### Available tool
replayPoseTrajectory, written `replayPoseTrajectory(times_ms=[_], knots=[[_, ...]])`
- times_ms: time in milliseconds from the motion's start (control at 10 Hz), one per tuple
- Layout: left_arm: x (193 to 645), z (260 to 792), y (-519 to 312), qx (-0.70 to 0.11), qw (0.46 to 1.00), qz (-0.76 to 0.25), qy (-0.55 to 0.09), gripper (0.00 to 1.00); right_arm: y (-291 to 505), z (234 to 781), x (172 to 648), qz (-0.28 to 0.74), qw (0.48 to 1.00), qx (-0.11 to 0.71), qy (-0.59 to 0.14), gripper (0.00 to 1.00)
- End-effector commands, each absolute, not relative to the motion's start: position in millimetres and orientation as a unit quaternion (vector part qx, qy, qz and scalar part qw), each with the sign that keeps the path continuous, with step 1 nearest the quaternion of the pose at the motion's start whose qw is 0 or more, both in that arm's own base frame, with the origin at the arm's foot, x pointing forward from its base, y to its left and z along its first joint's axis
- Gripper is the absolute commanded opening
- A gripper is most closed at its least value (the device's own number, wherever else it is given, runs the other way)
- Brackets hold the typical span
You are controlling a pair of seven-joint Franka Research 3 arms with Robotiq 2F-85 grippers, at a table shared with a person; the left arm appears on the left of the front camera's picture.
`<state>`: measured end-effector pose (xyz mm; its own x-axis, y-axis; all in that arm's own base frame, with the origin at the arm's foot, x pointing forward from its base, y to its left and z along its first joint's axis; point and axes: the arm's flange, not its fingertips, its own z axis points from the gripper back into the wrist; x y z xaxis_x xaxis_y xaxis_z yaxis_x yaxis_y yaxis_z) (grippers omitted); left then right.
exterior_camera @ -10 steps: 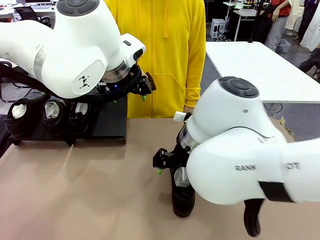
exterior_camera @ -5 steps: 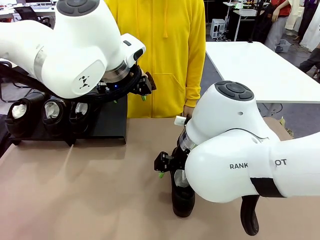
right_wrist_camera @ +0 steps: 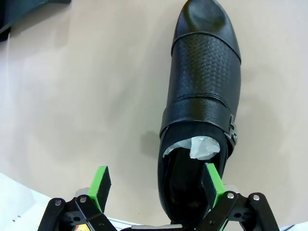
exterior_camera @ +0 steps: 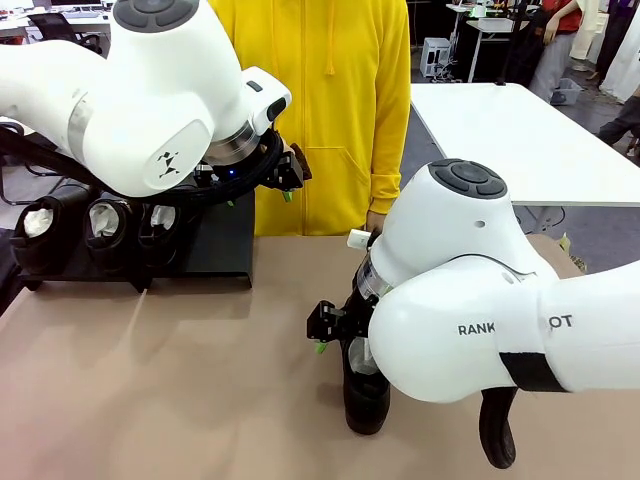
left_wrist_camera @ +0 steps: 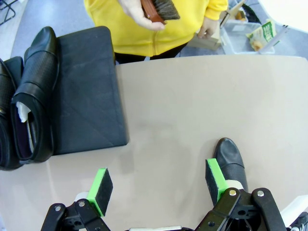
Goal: Organize the shoes by placing them on the stand.
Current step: Place the Shoe from the middle of the table onto the Shoes Stand.
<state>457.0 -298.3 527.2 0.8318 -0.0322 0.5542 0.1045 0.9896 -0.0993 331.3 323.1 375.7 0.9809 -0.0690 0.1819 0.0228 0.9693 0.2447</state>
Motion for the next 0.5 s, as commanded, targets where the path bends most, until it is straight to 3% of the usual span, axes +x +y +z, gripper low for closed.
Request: replayPoseTrajectory(times_ms=[0,100,400], knots=[[456.4,528.5,-299.5,-0.057,0.953,-0.037,-0.296,1.0,283.5,406.2,327.1,-0.051,0.982,0.124,-0.135,1.0],[457.0,527.2,-298.3,-0.063,0.955,-0.036,-0.288,1.0,246.9,433.6,322.6,-0.082,0.975,0.129,-0.162,1.0],[421.5,508.5,-329.5,-0.121,0.955,-0.03,-0.269,1.0,149.0,462.2,335.1,-0.254,0.942,0.029,-0.215,1.0]])
